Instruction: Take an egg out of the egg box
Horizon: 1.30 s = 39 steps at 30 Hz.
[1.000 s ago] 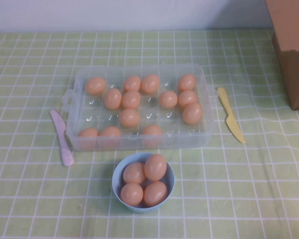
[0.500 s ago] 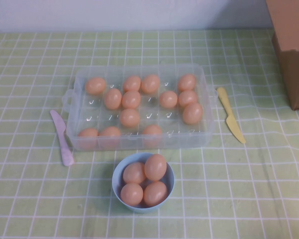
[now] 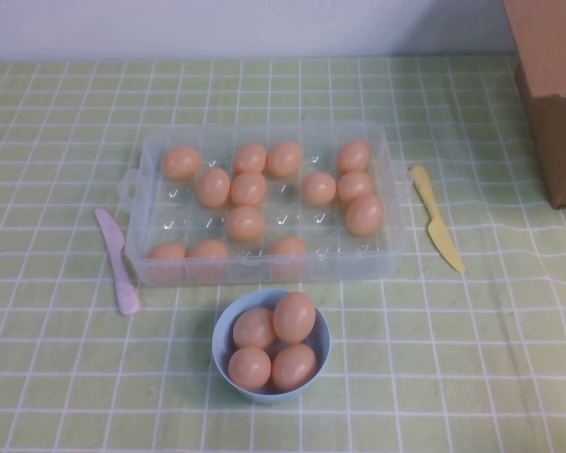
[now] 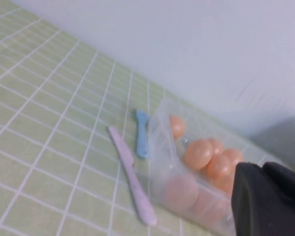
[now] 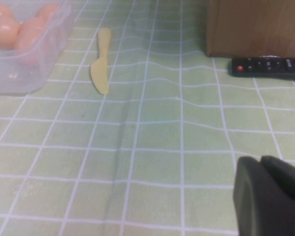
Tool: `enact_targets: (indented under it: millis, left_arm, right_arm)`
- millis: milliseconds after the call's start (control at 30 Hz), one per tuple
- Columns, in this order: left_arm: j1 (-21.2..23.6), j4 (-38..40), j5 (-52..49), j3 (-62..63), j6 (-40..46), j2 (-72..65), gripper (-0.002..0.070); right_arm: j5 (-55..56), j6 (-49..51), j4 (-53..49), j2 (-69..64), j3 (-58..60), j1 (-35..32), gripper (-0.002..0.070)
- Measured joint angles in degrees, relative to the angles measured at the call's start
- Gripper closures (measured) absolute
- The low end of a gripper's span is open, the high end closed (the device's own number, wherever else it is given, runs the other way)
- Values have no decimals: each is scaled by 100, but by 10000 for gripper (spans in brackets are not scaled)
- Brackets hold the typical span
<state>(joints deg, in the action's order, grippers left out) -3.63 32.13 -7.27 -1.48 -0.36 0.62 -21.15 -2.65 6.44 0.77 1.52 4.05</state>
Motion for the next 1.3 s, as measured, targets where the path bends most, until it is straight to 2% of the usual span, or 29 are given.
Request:
enact_targets:
  millis: [133,533,700,900,1300]
  left_arm:
    - [0,502,456,0,-18,0,679]
    - [0,582,523,61,242,0,679]
    - [0,276,-451,823,410,-640,679]
    - [0,-528,-1935,1993,557,-2257,679]
    - [0,-1162,-4610,4627,2228,-5310,679]
  right_arm:
    - [0,0,0,0,0,0,694]
    - [0,0,0,0,0,0,694]
    - [0,0,0,0,0,0,694]
    - [0,0,0,0,0,0,694]
    - [0,0,0,0,0,0,694]
